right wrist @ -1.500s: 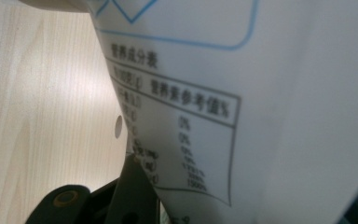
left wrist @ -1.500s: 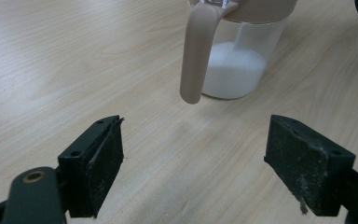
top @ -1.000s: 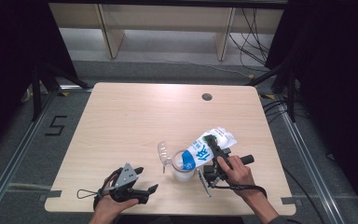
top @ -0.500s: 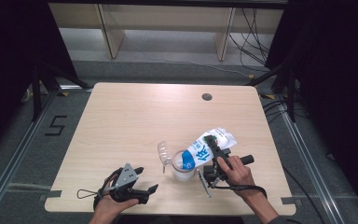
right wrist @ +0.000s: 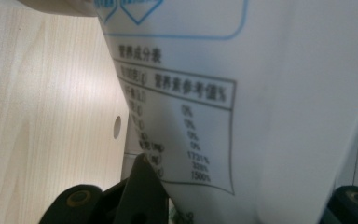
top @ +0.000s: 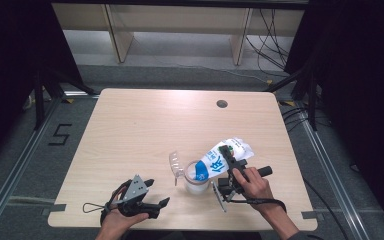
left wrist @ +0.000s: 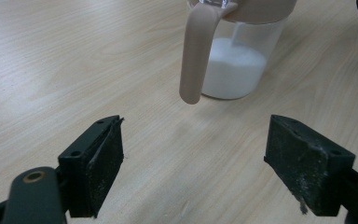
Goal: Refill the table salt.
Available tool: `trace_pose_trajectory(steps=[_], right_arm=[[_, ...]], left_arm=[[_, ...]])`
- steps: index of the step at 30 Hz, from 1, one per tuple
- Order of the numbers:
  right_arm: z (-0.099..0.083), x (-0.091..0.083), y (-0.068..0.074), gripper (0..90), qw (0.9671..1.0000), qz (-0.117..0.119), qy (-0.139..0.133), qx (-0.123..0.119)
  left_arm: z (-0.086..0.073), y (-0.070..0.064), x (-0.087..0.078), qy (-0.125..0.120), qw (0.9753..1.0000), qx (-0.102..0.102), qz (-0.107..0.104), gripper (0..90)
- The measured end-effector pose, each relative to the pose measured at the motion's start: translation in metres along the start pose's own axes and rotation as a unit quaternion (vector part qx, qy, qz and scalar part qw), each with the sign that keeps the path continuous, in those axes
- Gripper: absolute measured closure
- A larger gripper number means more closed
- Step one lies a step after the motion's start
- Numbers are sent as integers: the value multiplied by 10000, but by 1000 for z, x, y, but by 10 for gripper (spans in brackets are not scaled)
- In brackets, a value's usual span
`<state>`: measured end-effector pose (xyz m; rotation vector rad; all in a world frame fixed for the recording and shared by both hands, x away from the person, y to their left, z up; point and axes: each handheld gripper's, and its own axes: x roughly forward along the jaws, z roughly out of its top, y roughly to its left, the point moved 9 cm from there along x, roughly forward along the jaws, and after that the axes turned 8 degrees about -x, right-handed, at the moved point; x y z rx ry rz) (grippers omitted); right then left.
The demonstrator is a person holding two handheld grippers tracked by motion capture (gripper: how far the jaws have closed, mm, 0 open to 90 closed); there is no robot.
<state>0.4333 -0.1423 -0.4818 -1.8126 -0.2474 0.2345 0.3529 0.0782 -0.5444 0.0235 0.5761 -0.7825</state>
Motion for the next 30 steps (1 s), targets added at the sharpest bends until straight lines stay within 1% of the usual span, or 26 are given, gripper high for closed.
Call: trace_pose_trajectory(steps=[2,3,4,5,7,8,9,10,13,15,17,18,19,21,23,24,25,26,27,28,29,30], right_arm=[[0,0,0,759,10000,-2,-12,-27],[0,0,1,759,10000,-9,9,76],[0,0,1,760,10000,4,-11,61],[-1,-1,4,761,9998,37,53,162],[-1,-1,3,762,9999,33,43,133],[-1,-1,-3,762,9999,7,47,-166],[-1,-1,-3,762,9999,7,47,-166],[-1,-1,0,762,10000,-10,22,68],[-1,-1,-1,763,10000,-21,18,37],[-1,-1,-2,764,10000,-7,-5,-35],[-2,-1,0,764,10000,-5,64,62],[-2,-2,0,764,9999,-7,85,61],[-2,-1,0,764,10000,-10,33,72],[-1,-1,0,765,10000,-17,19,69],[0,0,-1,765,10000,8,-8,-7],[0,0,-4,765,9999,-67,-42,-120],[0,0,-1,765,10000,-10,-36,-30],[-1,-1,1,766,10000,23,11,51],[0,0,-1,766,10000,-16,-28,-29],[0,0,-1,766,10000,-16,-28,-29],[-1,0,0,766,10000,-2,-8,83],[-1,0,0,767,10000,-10,-23,69]], left_arm=[[0,1,0,34,10000,35,7,187],[0,1,0,34,10000,33,8,187],[-1,1,0,42,10000,33,9,187],[0,1,0,41,10000,36,8,187],[0,0,0,7,10000,1,-1,187],[0,0,0,6,10000,-1,0,187],[0,0,0,9,10000,4,1,187],[0,0,0,8,10000,1,2,188],[0,0,0,11,10000,-3,2,188],[-1,1,0,51,10000,35,12,187],[0,0,0,10,10000,-1,1,187],[-1,1,0,40,10000,39,7,188],[-1,1,0,39,10000,36,8,187],[-1,1,0,37,10000,34,6,187],[-1,0,0,41,10000,32,8,187],[0,-1,0,12,10000,1,-3,187],[0,-1,0,13,10000,3,-4,187],[-1,0,0,53,10000,59,-7,188],[-1,1,0,52,10000,57,-7,188],[-1,1,0,52,10000,57,-7,187],[-1,1,0,51,10000,61,-8,187],[-1,1,0,51,10000,61,-8,187]])
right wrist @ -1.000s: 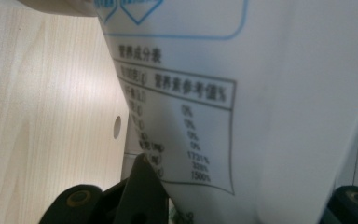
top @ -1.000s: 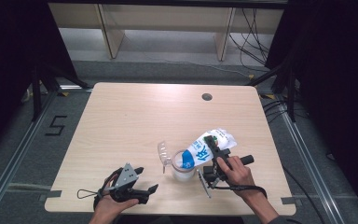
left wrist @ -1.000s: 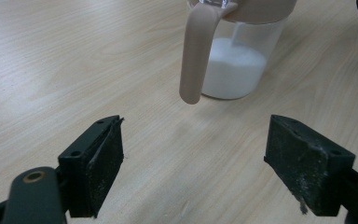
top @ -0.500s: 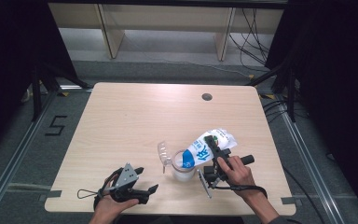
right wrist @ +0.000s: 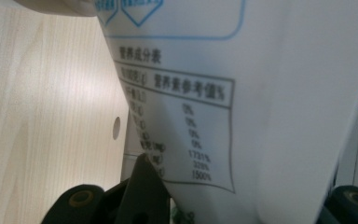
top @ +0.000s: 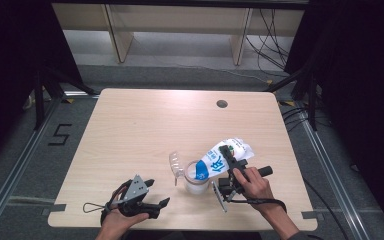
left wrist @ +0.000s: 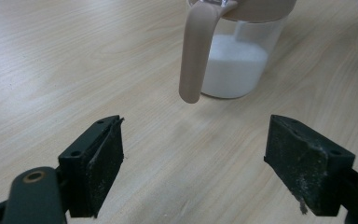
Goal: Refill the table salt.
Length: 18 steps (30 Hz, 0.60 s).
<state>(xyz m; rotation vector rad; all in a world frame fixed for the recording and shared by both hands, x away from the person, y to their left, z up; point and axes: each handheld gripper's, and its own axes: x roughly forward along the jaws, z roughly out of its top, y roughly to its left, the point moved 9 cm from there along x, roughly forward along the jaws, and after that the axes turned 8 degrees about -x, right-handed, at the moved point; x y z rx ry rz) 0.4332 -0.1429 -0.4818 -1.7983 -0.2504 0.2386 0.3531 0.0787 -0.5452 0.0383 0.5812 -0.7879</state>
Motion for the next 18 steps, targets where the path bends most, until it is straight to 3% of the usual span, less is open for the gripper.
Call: trace_pose_trajectory(steps=[11,17,18], right_arm=[[-1,-1,-1,769,9999,6,47,-121],[0,0,-2,771,9999,-79,-21,-73],[-1,-2,-1,771,10000,-38,82,-38]], left_arm=[[0,-1,0,-41,10000,-60,7,188],[1,-1,0,-43,10000,-58,5,188],[1,-1,0,-44,10000,-58,6,187]])
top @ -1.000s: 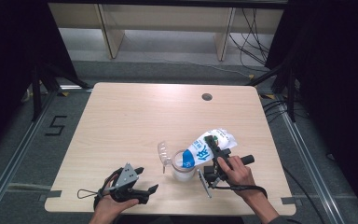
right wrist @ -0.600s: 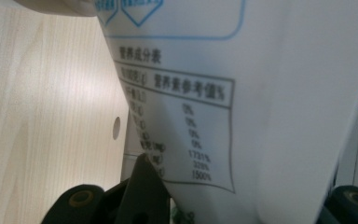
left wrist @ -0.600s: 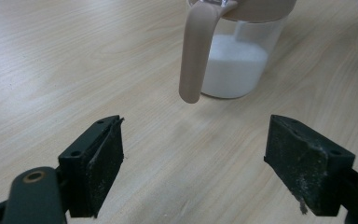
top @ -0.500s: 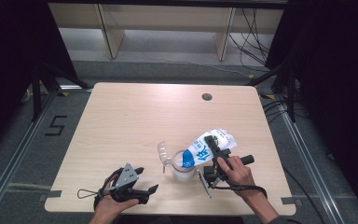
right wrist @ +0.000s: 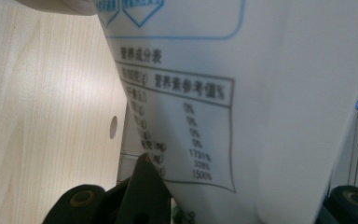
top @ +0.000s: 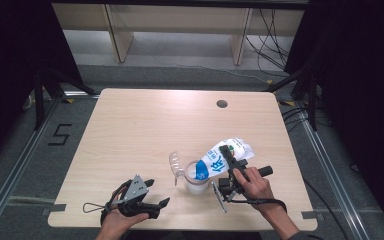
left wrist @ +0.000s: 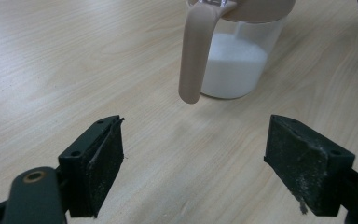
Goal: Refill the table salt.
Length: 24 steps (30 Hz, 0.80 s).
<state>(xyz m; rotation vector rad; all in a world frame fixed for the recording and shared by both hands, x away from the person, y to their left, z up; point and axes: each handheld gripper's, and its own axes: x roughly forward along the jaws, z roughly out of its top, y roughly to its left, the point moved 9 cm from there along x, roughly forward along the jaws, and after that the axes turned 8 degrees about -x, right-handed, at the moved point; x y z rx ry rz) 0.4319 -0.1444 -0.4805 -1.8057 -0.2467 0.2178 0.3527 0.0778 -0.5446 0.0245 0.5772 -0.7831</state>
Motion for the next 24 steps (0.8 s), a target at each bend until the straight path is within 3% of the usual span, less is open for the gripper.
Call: trace_pose_trajectory(steps=[2,3,4,6,7,9,10,11,12,14,16,18,24], right_arm=[[0,-1,1,772,10000,16,33,7],[1,0,-4,772,9997,-27,-15,-237],[1,0,-2,773,10000,-21,-27,-52],[0,-1,1,773,9999,6,44,91],[1,0,-3,773,9999,-38,-27,-146],[1,0,-3,774,9999,-59,-25,-110],[2,0,-7,775,9994,-90,-62,-335],[2,0,-7,775,9994,-75,-62,-320],[-1,-1,1,776,9999,-10,44,141],[-1,-1,2,776,9999,-1,66,160],[-1,-1,1,777,9999,-1,78,99],[2,1,-6,777,9995,-98,-83,-291],[1,1,-6,780,9995,-92,-70,-280]], left_arm=[[0,0,0,2,10000,0,3,188],[0,0,0,4,10000,1,2,188],[-1,1,0,40,10000,42,12,188],[-1,1,0,41,10000,42,13,188],[-1,1,0,38,10000,38,11,187],[0,0,0,4,10000,-1,1,187],[0,0,0,5,10000,2,1,188],[0,0,0,5,10000,0,2,188],[-1,1,0,45,10000,43,13,188],[-1,1,0,38,10000,40,13,188],[-1,1,0,39,10000,39,12,188],[0,0,0,5,10000,1,2,188],[0,1,0,45,10000,68,-2,188]])
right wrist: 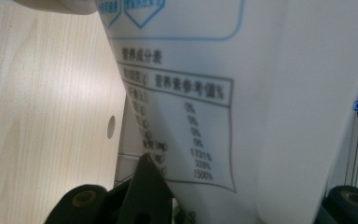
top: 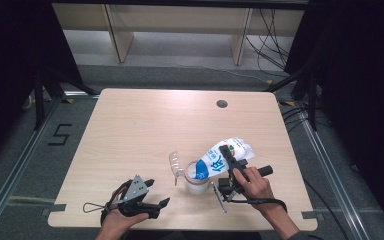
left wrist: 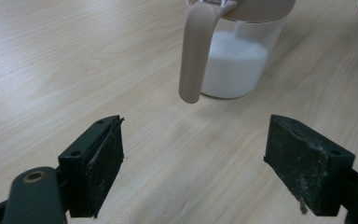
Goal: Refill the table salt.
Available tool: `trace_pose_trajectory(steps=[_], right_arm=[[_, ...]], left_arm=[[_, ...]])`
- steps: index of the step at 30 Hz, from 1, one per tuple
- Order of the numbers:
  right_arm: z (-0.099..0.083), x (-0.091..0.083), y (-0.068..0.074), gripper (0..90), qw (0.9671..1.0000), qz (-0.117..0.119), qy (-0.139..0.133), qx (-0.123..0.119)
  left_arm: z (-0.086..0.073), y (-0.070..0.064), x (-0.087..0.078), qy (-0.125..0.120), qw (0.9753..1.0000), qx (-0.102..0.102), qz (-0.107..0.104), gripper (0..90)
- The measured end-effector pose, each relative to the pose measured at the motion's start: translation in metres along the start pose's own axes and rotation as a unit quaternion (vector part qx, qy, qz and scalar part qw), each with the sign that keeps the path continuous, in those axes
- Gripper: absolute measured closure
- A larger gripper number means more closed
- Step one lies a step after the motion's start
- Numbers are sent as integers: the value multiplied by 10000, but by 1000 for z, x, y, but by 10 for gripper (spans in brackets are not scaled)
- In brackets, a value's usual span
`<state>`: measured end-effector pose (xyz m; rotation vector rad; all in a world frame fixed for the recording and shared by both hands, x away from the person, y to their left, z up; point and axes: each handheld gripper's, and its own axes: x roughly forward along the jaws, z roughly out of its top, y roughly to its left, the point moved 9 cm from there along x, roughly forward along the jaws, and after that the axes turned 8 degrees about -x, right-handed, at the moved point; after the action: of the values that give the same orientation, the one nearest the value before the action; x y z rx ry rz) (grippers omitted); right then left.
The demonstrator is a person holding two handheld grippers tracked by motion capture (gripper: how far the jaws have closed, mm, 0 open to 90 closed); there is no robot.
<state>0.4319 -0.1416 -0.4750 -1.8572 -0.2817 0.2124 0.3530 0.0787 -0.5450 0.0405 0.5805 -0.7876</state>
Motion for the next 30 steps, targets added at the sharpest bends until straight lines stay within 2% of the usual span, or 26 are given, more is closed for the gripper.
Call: trace_pose_trajectory(steps=[5,6,9,10,13,14,15,17,20,28,30], right_arm=[[0,-1,-1,782,10000,38,53,-37],[0,-1,1,784,10000,59,36,27],[0,-1,1,784,10000,54,31,26],[-1,-2,6,785,9993,100,93,339],[-1,-2,6,786,9994,97,87,318],[0,-1,0,788,10000,49,-3,42],[0,-1,0,788,10000,49,-3,42],[-1,-1,3,789,9997,84,59,235],[0,-1,2,791,9999,53,15,146],[0,-1,2,795,9999,43,12,111],[0,-2,3,796,9998,57,58,167]], left_arm=[[0,0,0,-7,10000,-1,-1,188],[0,0,0,-8,10000,-21,11,188],[0,0,0,-9,10000,2,-2,188],[0,0,0,-9,10000,-25,10,188],[0,-1,0,-45,10000,-77,2,188],[0,-1,0,-41,10000,-65,2,188],[0,-1,0,-41,10000,-65,2,188],[0,0,0,-10,10000,-31,12,188],[0,-1,0,-44,10000,-68,2,187],[0,0,0,-6,10000,2,0,188],[0,0,0,-7,10000,-17,1,188]])
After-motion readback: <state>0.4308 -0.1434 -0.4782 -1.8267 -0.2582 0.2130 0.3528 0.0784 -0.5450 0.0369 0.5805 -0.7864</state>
